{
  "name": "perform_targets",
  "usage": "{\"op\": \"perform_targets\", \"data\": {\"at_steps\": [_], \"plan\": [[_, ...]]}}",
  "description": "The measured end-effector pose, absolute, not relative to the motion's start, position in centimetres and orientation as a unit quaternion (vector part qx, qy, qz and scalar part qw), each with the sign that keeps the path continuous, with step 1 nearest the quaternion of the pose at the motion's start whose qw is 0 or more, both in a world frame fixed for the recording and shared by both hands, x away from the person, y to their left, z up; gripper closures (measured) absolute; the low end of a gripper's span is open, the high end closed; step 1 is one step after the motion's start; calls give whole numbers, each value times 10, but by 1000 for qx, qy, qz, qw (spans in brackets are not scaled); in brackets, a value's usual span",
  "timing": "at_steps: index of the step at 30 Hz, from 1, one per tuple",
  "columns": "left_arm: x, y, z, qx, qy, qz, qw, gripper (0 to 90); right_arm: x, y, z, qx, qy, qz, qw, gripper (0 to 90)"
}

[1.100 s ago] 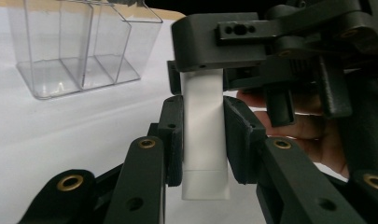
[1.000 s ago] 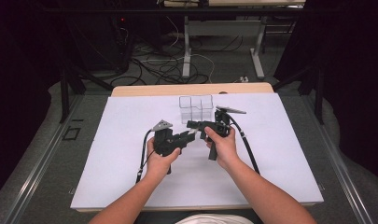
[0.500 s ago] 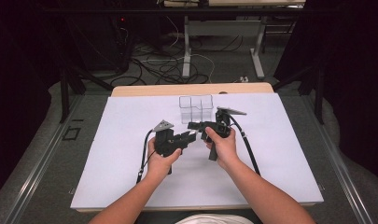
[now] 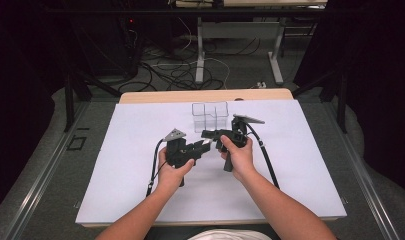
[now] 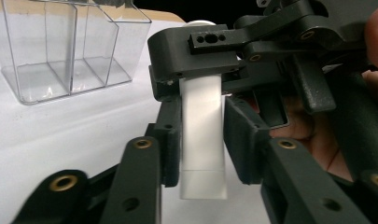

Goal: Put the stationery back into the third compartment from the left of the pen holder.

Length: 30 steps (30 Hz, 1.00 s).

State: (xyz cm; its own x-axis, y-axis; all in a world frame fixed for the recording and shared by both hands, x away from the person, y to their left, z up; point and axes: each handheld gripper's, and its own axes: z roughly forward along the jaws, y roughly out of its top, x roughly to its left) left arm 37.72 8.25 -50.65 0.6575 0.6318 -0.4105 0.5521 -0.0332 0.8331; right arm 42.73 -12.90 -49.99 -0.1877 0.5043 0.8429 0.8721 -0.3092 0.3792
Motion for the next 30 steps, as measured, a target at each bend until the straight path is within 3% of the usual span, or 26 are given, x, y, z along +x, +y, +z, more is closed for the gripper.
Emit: {"op": "perform_targets", "data": {"at_steps": [21,30], "plan": [[383,82,-512,743,405,88,526,399,440,-153,-497,-630,-552,-533,119,660],[386,83,-513,754,399,120,507,315,448,-168,-478,-630,-564,-532,49,660]]}}
